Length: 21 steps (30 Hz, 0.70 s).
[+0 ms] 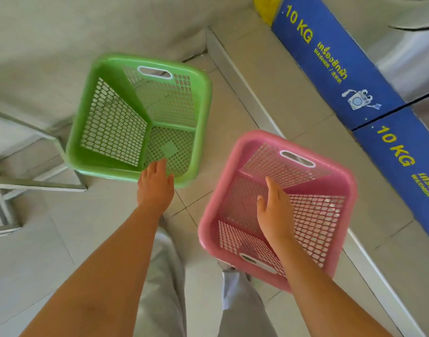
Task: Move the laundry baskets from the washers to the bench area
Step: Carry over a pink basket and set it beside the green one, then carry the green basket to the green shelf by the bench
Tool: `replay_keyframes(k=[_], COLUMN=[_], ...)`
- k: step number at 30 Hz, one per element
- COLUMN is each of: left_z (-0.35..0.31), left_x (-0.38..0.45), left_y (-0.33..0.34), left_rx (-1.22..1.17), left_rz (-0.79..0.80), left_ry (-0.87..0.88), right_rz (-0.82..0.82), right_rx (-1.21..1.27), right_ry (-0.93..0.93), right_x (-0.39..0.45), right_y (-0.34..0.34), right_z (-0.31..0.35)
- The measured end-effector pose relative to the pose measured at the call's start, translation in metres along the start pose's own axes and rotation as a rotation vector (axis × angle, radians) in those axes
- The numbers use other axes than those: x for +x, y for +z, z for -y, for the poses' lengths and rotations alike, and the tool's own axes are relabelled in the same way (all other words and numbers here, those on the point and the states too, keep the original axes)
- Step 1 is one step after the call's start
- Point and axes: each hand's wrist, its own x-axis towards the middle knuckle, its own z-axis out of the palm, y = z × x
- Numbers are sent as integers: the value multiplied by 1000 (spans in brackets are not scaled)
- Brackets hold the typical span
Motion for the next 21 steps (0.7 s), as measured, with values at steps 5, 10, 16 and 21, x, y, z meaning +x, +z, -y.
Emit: replay_keyframes(k=[5,10,16,21], left_z=[68,139,202,224], left_x=[58,132,207,242], left_y=[-36,-74,-87,-70], left_rx=[11,13,56,8], left_rz=[-31,-50,-36,7], left_ry=[-1,-55,-113,-167], right_rz=[15,19,31,22], right_rx=[33,79,55,105], right_ry=[-19,-3,124,194], right_x=[40,94,151,176], right_y=[35,77,115,136], right_z=[89,168,203,196])
